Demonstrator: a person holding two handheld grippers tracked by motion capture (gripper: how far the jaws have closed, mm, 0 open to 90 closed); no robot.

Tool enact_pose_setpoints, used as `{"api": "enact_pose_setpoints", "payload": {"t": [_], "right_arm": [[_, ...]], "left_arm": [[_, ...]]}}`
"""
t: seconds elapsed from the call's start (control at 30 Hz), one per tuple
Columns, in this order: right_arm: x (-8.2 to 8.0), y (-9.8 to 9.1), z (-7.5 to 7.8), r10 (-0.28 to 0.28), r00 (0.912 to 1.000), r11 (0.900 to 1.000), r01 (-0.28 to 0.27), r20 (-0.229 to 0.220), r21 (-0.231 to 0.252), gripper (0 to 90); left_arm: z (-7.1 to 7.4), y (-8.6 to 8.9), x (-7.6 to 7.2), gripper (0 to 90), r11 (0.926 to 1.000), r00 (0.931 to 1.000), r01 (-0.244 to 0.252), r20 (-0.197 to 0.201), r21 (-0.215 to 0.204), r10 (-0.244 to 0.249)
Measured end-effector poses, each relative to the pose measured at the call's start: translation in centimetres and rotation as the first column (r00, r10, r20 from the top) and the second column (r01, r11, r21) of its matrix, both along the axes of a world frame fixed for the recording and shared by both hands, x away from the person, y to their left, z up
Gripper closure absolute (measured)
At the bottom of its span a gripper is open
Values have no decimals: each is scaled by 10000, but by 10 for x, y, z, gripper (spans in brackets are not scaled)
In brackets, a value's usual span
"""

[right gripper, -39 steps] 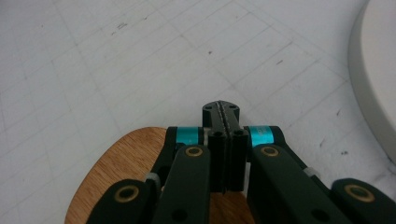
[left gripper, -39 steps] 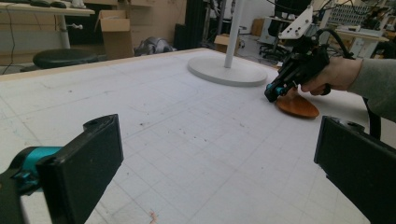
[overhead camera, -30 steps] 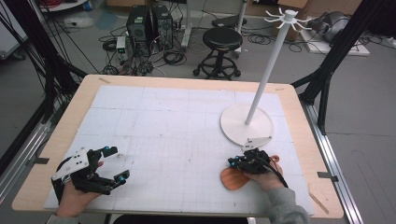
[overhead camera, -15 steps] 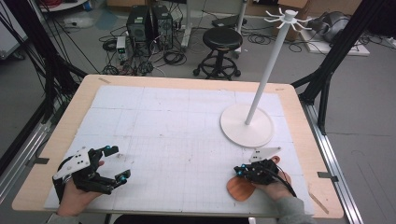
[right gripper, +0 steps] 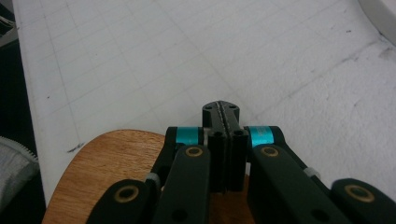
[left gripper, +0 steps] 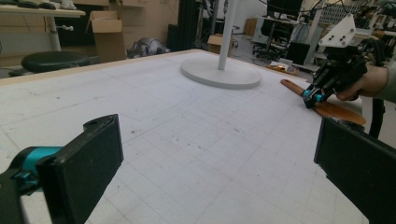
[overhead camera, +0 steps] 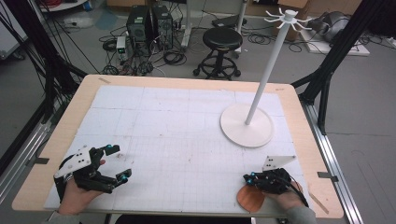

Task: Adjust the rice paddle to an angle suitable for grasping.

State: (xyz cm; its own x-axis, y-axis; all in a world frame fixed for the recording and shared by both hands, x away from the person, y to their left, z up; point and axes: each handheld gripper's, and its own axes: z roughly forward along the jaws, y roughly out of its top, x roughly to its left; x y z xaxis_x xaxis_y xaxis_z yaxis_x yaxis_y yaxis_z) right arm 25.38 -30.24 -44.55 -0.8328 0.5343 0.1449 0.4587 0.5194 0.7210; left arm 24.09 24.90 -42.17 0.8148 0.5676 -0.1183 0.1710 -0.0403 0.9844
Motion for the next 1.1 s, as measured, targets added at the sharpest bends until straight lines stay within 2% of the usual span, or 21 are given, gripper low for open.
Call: {"api": "enact_pose_setpoints", "payload": {"t": [0.3, 0.33, 0.37, 0.4, 0.47, 0.5, 0.53, 0.57, 0.6, 0.63, 0.67, 0.77, 0.8, 0.97, 1.0, 1.03, 1.07, 1.1], "right_arm": [[-6, -5, 1, -62, 10000, 10000, 62, 7, 78, 896], [-7, -11, 6, -254, 9991, 9985, 239, 327, 483, 897], [-7, -11, 6, -254, 9991, 9985, 239, 327, 483, 897], [-7, -17, 10, -481, 9971, 9966, 440, 585, 696, 897], [-8, -30, 16, -1095, 9887, 9912, 1009, 1029, 855, 896], [-10, -45, 17, -1570, 9808, 9842, 1457, 1157, 1002, 897], [-10, -45, 17, -1570, 9808, 9842, 1457, 1157, 1002, 897], [-11, -53, 16, -1827, 9766, 9804, 1722, 1135, 960, 897], [-13, -67, 12, -2243, 9686, 9729, 2163, 1070, 816, 897], [-13, -73, 11, -2409, 9656, 9690, 2336, 979, 801, 897], [-13, -73, 11, -2409, 9656, 9690, 2336, 979, 801, 897], [-15, -85, 6, -2729, 9581, 9608, 2669, 869, 750, 897], [-14, -90, 4, -2919, 9531, 9557, 2873, 800, 642, 897], [-9, -95, -2, -3108, 9475, 9503, 3080, 756, 465, 896], [-7, -97, -3, -3273, 9421, 9446, 3242, 730, 508, 897], [-7, -97, -3, -3273, 9421, 9446, 3242, 730, 508, 897], [-5, -99, -3, -3457, 9357, 9379, 3424, 708, 551, 897], [-4, -100, -3, -3528, 9327, 9354, 3494, 744, 548, 897]], "left_arm": [[2, -2, 1, 18, 9999, 9999, 102, 37, -44, -102], [1, -3, 1, 18, 9999, 9999, 116, 23, 54, -116], [1, -3, 1, 18, 9999, 9999, 116, 23, 54, -116], [1, -3, 1, 18, 9999, 9999, 124, -12, 69, -124], [1, -3, 1, 18, 10000, 10000, 96, 14, 11, -96], [2, -2, 1, 18, 10000, 10000, 77, -7, -25, -77], [2, -2, 1, 18, 10000, 10000, 77, -7, -25, -77], [1, -2, 1, 18, 10000, 10000, 69, -22, -13, -69], [1, -3, 2, 18, 10000, 10000, 70, -46, 11, -69], [1, -3, 2, 18, 10000, 10000, 70, -46, 11, -69], [1, -3, 2, 18, 9999, 9999, 97, -42, 54, -97], [0, -4, 3, 18, 10000, 9999, 43, -105, 53, -43], [0, -3, 3, 18, 10000, 9999, 53, -97, 78, -53], [-1, -4, 4, 18, 9999, 9999, 76, -134, 125, -74], [-1, -4, 4, 18, 9998, 9998, 86, -158, 156, -83], [-1, -4, 4, 18, 9998, 9998, 83, -174, 165, -80], [-1, -4, 4, 18, 9998, 9998, 83, -184, 176, -80], [-1, -5, 4, 18, 9998, 9998, 78, -178, 173, -75]]}}
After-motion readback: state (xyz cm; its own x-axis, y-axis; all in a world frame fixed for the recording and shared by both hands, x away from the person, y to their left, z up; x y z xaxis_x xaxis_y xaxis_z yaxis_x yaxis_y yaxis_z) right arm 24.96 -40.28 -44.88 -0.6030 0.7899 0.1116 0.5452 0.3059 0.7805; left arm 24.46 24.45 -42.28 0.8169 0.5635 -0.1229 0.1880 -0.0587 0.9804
